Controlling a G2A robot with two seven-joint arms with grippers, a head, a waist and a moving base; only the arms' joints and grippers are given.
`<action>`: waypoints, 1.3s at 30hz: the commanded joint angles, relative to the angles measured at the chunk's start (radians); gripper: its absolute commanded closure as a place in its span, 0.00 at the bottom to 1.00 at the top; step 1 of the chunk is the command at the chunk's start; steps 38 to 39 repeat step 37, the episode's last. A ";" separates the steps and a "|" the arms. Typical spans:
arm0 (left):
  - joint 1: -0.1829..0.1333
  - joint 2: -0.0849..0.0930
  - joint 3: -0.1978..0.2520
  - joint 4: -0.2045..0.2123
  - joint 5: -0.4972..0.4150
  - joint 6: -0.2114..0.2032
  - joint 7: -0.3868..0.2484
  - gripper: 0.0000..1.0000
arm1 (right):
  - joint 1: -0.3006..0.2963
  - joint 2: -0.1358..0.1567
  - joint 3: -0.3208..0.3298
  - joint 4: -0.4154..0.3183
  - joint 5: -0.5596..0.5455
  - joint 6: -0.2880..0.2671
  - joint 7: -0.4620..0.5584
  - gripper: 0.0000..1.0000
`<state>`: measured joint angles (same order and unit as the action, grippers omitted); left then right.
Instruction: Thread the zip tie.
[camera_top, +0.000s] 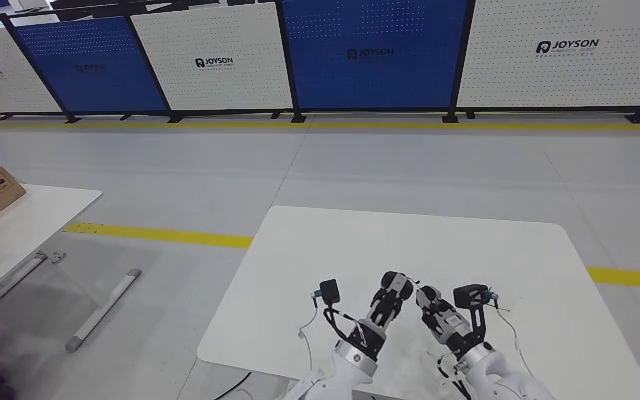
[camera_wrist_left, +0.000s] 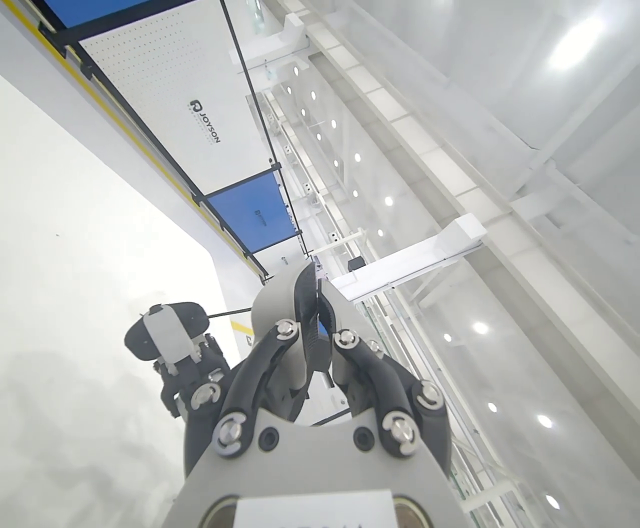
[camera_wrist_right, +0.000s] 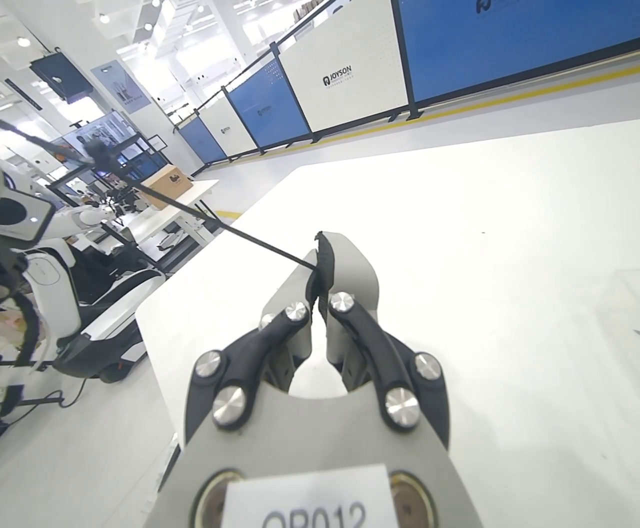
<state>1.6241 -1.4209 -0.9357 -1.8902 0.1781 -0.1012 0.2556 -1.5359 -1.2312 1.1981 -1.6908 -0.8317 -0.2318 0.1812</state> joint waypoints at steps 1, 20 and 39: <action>0.004 0.001 -0.001 -0.005 0.000 -0.002 -0.002 1.00 | 0.000 0.000 0.000 0.000 -0.001 -0.001 0.000 1.00; -0.047 -0.005 -0.030 0.083 -0.048 0.085 0.027 1.00 | -0.127 0.020 0.212 -0.074 0.225 -0.107 -0.142 0.00; -0.115 -0.021 -0.099 0.286 -0.188 0.047 0.132 1.00 | -0.250 0.054 0.434 -0.118 0.574 -0.108 -0.236 0.00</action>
